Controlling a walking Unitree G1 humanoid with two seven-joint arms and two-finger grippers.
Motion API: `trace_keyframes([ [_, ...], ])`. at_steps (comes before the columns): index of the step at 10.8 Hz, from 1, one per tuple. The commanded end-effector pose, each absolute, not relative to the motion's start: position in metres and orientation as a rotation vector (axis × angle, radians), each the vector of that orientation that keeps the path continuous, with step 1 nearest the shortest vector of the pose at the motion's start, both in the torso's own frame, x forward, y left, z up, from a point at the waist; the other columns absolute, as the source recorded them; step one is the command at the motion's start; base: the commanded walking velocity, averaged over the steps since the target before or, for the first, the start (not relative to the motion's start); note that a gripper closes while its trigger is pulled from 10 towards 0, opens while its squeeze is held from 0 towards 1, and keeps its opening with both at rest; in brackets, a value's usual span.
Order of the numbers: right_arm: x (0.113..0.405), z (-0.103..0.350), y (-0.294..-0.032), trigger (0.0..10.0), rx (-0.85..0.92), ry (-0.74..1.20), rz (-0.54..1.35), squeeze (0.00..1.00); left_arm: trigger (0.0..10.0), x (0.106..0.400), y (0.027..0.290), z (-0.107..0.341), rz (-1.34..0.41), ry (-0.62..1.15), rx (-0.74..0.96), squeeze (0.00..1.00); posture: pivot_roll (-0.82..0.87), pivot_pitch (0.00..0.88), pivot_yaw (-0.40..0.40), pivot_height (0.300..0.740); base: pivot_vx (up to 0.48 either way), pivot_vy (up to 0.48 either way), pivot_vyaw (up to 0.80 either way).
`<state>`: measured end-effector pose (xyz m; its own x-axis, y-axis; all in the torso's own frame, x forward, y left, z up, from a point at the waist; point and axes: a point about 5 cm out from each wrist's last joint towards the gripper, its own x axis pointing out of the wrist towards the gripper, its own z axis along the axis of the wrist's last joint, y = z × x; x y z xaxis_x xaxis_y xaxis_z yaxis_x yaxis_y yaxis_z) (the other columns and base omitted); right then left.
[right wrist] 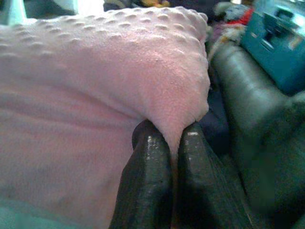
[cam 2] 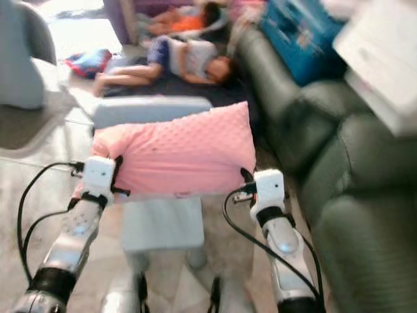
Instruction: Move the pillow to the sofa
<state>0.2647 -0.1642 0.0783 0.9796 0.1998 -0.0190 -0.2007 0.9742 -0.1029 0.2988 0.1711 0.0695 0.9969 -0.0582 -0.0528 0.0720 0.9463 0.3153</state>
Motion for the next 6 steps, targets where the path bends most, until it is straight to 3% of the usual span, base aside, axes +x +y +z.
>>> trace_keyframes([
  [1,0.267,0.082,-0.182,10.0,-0.108,0.002,0.127,0.0,10.0,0.301,0.181,0.069,-0.035,0.066,0.314,0.0,-0.05,0.0,-0.064,0.74,0.0,0.0,0.0],
  [6,0.254,0.074,-0.181,10.0,-0.013,0.045,0.092,0.0,10.0,0.292,0.173,0.062,-0.124,0.077,0.278,0.0,-0.05,0.021,-0.067,0.74,0.0,0.0,0.0],
])
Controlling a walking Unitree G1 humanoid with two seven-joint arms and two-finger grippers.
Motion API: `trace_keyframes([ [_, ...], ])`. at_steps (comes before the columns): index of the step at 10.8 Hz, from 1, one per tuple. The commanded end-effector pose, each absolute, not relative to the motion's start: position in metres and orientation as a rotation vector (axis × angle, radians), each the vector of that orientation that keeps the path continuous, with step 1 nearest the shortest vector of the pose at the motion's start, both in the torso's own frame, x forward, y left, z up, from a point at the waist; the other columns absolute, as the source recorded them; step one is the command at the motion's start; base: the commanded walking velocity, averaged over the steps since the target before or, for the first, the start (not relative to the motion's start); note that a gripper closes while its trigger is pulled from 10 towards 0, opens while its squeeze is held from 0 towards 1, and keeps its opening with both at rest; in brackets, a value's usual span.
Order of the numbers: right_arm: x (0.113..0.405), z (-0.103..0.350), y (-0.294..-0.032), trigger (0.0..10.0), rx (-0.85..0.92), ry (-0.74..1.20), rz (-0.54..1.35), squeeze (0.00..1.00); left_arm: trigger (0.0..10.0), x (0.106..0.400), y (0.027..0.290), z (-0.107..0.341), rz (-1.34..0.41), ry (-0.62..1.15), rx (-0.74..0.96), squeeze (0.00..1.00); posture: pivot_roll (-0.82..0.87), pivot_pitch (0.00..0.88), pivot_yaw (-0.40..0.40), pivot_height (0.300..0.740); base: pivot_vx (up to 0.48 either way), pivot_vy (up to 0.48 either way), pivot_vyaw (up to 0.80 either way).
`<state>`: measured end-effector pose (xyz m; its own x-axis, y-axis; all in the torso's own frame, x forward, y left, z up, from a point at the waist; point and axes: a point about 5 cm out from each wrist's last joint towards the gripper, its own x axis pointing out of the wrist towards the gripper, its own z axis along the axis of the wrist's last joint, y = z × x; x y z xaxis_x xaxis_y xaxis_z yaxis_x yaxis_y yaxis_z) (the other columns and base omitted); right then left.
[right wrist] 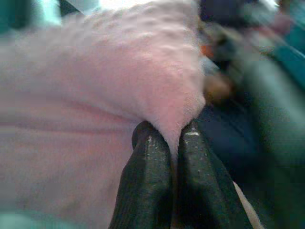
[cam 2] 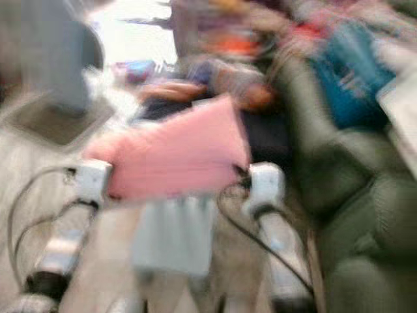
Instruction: Move the pillow to the sofa
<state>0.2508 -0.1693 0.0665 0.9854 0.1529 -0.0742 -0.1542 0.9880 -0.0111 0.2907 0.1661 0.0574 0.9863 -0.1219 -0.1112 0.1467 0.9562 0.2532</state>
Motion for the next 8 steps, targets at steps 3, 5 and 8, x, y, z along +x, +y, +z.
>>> trace_keyframes([
  [3,0.249,0.066,-0.179,10.0,-0.007,0.088,0.086,0.0,10.0,0.284,0.169,0.059,-0.175,0.095,0.238,0.0,-0.05,0.035,-0.052,0.74,0.0,0.0,0.0],
  [5,0.253,0.068,-0.184,10.0,-0.014,0.086,0.077,0.0,10.0,0.285,0.163,0.061,-0.199,0.091,0.228,0.0,-0.06,0.04,-0.045,0.74,0.0,0.0,-0.72],
  [8,0.252,0.066,-0.186,10.0,-0.031,0.1,0.076,0.0,10.0,0.285,0.162,0.061,-0.205,0.099,0.226,0.0,-0.07,0.047,-0.044,0.74,-0.32,0.0,-0.21],
])
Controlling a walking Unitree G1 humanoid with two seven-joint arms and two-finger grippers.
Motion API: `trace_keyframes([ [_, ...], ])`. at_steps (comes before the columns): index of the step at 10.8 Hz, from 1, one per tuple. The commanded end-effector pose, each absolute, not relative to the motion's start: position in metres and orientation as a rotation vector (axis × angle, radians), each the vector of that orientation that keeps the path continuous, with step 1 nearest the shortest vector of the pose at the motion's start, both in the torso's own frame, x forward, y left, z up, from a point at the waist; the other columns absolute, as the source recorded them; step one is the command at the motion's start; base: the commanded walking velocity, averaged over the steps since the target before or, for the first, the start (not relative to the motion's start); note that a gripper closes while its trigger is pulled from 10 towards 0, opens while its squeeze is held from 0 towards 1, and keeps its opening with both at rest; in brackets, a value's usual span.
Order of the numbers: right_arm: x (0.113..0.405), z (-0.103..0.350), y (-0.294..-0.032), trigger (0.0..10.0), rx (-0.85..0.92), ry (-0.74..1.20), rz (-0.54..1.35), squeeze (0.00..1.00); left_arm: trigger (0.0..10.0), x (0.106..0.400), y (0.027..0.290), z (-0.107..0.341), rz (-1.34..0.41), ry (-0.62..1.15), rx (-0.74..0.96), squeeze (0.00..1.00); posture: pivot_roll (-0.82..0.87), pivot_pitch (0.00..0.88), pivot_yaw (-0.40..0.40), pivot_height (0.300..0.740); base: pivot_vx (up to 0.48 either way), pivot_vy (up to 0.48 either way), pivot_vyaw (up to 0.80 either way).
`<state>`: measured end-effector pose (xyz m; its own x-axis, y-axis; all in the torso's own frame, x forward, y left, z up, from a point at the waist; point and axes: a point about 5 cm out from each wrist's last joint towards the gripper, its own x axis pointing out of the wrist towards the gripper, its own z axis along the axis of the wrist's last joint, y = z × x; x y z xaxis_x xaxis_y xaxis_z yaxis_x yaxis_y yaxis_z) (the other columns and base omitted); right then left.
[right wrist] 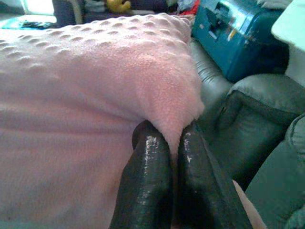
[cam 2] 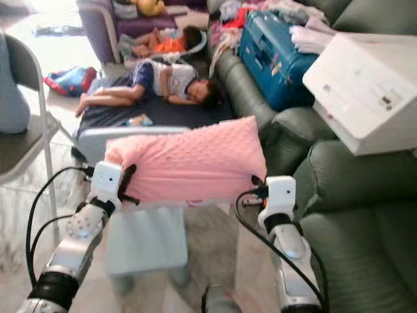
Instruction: Move the pillow to the sofa
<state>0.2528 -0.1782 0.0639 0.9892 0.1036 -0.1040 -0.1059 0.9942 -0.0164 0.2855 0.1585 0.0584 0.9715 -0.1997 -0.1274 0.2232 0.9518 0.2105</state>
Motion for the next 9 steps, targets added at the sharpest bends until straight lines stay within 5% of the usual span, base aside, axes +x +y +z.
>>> trace_keyframes([
  [1,0.2524,0.0649,-0.1834,10.0,-0.031,0.106,0.083,0.0,10.0,0.2853,0.1622,0.0611,-0.206,0.1,0.224,0.0,-0.07,0.047,-0.044,0.74,-0.349,0.0,0.0],
  [9,0.2569,0.0639,-0.1857,10.0,-0.012,0.125,0.059,0.0,10.0,0.2858,0.1586,0.0603,-0.217,0.109,0.228,0.0,-0.07,0.05,-0.041,0.74,-0.4,0.0,0.0],
])
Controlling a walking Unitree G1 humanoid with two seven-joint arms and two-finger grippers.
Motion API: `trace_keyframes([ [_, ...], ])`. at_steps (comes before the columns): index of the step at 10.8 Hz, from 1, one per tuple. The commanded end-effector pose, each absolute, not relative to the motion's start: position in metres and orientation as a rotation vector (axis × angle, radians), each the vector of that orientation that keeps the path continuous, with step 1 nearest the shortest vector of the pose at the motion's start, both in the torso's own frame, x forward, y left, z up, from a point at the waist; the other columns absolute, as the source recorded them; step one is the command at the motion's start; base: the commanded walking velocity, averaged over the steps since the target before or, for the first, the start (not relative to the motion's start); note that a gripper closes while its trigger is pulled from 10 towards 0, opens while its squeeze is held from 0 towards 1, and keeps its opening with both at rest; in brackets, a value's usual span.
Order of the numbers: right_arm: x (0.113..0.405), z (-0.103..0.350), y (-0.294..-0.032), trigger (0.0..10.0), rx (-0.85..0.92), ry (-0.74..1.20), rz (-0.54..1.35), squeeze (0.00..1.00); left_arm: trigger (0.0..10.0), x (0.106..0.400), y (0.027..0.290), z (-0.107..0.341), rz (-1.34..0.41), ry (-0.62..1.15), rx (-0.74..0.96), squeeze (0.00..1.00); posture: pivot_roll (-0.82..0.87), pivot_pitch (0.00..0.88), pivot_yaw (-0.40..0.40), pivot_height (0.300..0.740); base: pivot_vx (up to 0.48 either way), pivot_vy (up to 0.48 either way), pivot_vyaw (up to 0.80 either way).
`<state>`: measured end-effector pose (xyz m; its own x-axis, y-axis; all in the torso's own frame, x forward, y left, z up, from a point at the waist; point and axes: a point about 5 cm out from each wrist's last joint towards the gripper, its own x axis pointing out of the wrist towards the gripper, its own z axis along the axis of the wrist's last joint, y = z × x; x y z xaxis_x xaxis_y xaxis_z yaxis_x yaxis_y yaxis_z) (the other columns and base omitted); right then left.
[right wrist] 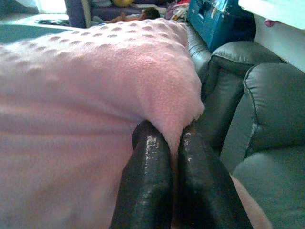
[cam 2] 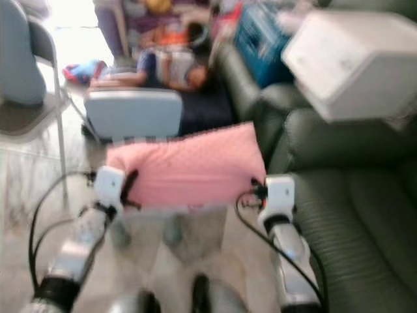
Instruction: Move the pillow to the sofa
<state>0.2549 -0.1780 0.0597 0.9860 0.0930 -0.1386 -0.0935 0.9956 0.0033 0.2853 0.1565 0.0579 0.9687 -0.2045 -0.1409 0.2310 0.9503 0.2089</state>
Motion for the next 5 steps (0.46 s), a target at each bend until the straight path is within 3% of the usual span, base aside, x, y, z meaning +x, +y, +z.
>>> trace_keyframes([
  [1,0.2567,0.0633,-0.1854,10.0,-0.013,0.127,0.059,0.0,10.0,0.2859,0.1588,0.0606,-0.216,0.107,0.224,0.0,-0.07,0.05,-0.041,0.74,0.0,0.0,0.0],
  [5,0.2571,0.0625,-0.184,10.0,-0.014,0.136,0.059,0.0,10.0,0.2868,0.1577,0.0616,-0.222,0.104,0.227,0.0,-0.07,0.055,-0.04,0.74,0.0,0.0,0.0],
])
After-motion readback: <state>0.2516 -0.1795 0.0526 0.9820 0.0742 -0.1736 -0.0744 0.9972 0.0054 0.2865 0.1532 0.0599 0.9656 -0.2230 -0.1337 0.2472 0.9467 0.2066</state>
